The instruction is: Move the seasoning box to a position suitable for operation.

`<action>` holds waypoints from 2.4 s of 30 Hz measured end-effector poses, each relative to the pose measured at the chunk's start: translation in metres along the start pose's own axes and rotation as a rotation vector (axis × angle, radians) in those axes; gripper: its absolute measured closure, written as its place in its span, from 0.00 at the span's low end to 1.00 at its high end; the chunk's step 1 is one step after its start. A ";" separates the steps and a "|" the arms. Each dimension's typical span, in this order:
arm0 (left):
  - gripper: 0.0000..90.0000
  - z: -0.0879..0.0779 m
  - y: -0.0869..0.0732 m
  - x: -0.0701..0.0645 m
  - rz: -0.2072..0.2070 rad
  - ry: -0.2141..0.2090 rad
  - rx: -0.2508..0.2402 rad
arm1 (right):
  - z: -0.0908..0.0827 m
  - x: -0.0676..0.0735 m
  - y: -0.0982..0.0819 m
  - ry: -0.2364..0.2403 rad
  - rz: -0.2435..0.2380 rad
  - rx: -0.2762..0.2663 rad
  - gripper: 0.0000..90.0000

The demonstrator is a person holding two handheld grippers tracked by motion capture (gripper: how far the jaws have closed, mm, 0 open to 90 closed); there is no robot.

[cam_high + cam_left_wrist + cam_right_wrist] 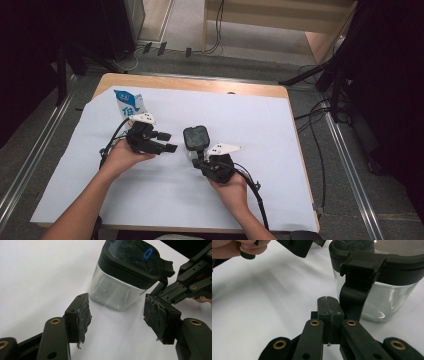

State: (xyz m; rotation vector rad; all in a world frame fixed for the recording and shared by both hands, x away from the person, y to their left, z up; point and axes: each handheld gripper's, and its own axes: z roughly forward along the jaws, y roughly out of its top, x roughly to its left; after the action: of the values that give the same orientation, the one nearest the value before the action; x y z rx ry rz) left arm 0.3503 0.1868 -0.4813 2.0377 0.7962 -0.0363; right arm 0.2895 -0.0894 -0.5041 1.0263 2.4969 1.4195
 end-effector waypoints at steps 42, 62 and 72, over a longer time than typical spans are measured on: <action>0.43 0.003 0.001 -0.007 0.014 0.006 0.015 | -0.027 -0.050 0.002 -0.091 0.111 -0.018 1.00; 0.44 0.005 0.001 -0.013 0.040 0.015 0.044 | -0.030 -0.074 0.008 -0.098 0.158 -0.018 1.00; 0.44 0.009 -0.001 -0.018 0.049 -0.006 0.018 | -0.028 -0.084 0.014 -0.112 0.163 -0.010 1.00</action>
State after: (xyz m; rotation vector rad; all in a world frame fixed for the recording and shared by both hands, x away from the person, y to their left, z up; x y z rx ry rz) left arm 0.3381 0.1705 -0.4817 2.0726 0.7446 -0.0223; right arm 0.3504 -0.1542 -0.4973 1.2958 2.3725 1.3721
